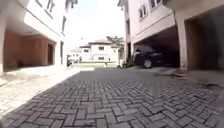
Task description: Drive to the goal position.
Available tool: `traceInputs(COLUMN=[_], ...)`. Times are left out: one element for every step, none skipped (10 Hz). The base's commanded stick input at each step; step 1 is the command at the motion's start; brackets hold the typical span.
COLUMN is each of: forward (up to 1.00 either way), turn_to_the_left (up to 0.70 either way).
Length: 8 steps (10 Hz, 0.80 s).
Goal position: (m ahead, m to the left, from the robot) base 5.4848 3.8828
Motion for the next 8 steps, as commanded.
traceInputs(forward=[0.50,0.50,0.50,0.50,0.50,0.50,0.50,0.50], turn_to_the_left=[0.00,0.00,0.00,0.00,0.00,0.00,0.00,0.00])
